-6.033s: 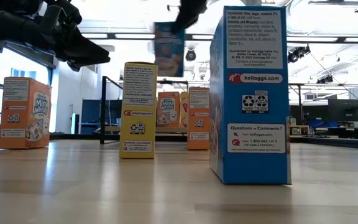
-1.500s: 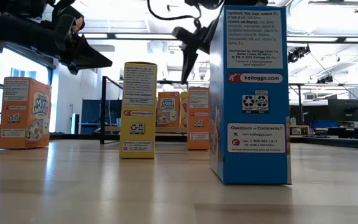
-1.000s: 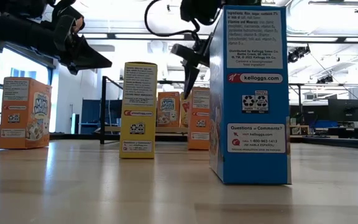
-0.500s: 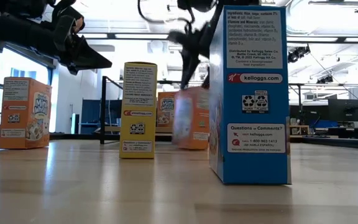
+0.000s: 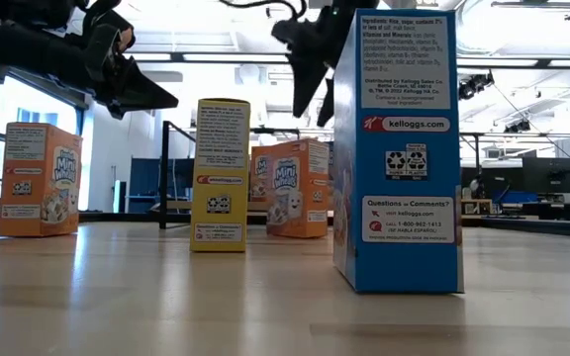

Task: Stack cereal on shelf
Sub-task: Put the right orange cereal box aligned with the other orange cereal box on the shelf

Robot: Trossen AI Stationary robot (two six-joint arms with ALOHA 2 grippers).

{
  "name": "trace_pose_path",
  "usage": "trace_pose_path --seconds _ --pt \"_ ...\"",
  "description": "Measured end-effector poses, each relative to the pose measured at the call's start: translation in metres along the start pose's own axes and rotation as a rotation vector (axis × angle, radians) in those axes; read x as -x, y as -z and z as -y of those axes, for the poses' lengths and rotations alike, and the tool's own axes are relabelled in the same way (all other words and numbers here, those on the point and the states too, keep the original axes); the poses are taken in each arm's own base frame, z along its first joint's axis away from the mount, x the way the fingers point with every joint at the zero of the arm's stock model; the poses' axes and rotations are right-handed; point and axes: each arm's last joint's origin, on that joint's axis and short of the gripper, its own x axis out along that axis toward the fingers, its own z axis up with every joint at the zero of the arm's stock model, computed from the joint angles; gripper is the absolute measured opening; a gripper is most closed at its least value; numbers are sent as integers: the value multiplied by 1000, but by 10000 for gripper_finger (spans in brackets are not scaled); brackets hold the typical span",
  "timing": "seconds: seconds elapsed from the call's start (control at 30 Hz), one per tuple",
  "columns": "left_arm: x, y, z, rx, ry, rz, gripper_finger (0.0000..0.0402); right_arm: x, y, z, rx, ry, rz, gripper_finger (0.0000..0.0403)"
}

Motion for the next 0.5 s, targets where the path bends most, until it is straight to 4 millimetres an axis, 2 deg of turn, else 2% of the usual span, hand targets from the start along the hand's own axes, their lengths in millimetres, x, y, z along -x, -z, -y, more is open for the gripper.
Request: trace_pose_path --seconds 0.1,0.2,0.37,0.5 --pt "0 0 0 0 1 0 7 -13 4 -8 15 3 -16 289" --pt "0 0 0 -1 2 -4 7 -29 8 -12 29 33 -43 309" --pt "0 1 0 -3 2 -12 7 -40 10 -14 60 46 -60 311" --pt "0 1 0 -3 2 -13 7 -42 9 -13 57 52 -60 289"
